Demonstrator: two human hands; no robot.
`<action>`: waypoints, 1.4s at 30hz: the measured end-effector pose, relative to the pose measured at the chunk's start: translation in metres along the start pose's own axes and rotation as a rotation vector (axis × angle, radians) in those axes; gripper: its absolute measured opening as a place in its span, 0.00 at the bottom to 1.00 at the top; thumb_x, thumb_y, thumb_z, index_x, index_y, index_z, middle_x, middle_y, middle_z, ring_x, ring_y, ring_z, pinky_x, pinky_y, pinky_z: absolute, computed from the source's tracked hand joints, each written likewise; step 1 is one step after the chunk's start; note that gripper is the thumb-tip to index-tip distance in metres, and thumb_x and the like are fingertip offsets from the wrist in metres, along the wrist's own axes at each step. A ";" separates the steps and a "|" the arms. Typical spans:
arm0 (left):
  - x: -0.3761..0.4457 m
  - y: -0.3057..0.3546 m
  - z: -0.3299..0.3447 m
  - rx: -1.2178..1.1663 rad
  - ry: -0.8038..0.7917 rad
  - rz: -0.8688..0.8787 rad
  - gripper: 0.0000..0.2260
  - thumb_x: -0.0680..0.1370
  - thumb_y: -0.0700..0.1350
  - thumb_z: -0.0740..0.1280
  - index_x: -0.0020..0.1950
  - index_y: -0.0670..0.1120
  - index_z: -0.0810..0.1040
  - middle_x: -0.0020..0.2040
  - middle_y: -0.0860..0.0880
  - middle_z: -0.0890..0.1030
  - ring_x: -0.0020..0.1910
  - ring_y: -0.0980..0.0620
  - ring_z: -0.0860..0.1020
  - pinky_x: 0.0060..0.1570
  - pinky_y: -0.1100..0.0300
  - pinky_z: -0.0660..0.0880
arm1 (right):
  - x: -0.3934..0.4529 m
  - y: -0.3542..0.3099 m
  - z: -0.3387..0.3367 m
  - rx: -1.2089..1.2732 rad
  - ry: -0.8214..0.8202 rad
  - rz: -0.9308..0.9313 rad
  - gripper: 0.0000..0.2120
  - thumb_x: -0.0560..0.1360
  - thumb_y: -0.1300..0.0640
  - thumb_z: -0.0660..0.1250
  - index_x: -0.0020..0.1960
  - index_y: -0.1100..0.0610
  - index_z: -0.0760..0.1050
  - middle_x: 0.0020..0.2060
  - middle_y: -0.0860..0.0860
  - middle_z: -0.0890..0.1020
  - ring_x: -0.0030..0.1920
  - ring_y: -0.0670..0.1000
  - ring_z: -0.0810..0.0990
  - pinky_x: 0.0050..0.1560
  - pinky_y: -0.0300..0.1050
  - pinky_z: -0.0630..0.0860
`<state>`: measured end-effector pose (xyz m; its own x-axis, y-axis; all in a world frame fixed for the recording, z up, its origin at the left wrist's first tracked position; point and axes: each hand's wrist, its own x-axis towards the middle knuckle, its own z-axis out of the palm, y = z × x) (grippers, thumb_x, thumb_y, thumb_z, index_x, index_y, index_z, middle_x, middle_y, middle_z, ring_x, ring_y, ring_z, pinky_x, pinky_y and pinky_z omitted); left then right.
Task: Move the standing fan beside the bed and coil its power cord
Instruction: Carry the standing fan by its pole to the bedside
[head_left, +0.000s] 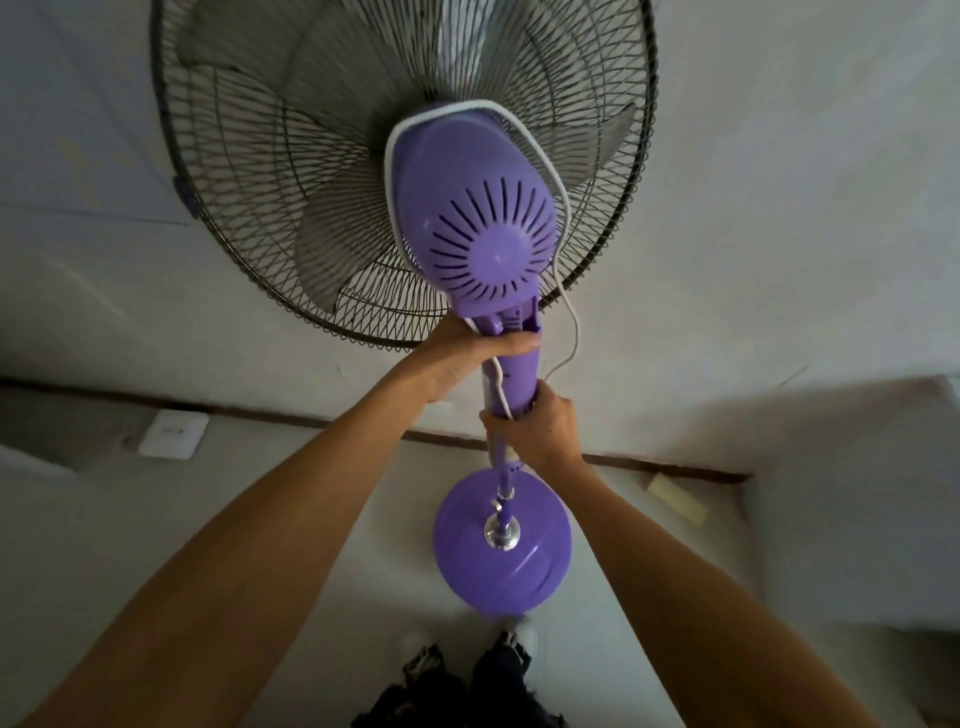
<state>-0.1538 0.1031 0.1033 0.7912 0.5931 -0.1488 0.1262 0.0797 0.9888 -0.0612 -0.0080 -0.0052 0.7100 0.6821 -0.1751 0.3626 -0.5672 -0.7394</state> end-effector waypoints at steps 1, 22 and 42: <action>-0.008 0.002 -0.013 -0.007 0.027 0.001 0.10 0.71 0.39 0.77 0.46 0.51 0.80 0.36 0.63 0.85 0.38 0.68 0.82 0.34 0.73 0.76 | -0.003 -0.011 0.009 0.000 -0.020 -0.016 0.28 0.63 0.42 0.78 0.56 0.56 0.76 0.45 0.53 0.84 0.44 0.56 0.83 0.47 0.55 0.83; -0.189 0.006 -0.337 -0.166 0.773 0.145 0.25 0.59 0.52 0.80 0.54 0.51 0.82 0.54 0.46 0.85 0.56 0.45 0.82 0.60 0.42 0.78 | -0.052 -0.281 0.263 -0.106 -0.455 -0.570 0.27 0.60 0.43 0.79 0.52 0.57 0.77 0.42 0.52 0.84 0.41 0.55 0.83 0.43 0.52 0.82; -0.399 -0.030 -0.632 -0.277 1.464 0.269 0.19 0.65 0.38 0.77 0.53 0.50 0.82 0.50 0.52 0.87 0.52 0.51 0.84 0.49 0.60 0.79 | -0.163 -0.529 0.583 -0.145 -1.087 -1.025 0.25 0.60 0.42 0.79 0.51 0.52 0.76 0.39 0.44 0.81 0.36 0.43 0.79 0.33 0.38 0.75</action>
<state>-0.8513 0.3704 0.1401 -0.5248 0.8512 0.0090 -0.1666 -0.1130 0.9795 -0.7210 0.4503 0.0355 -0.6410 0.7645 -0.0678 0.5122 0.3603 -0.7797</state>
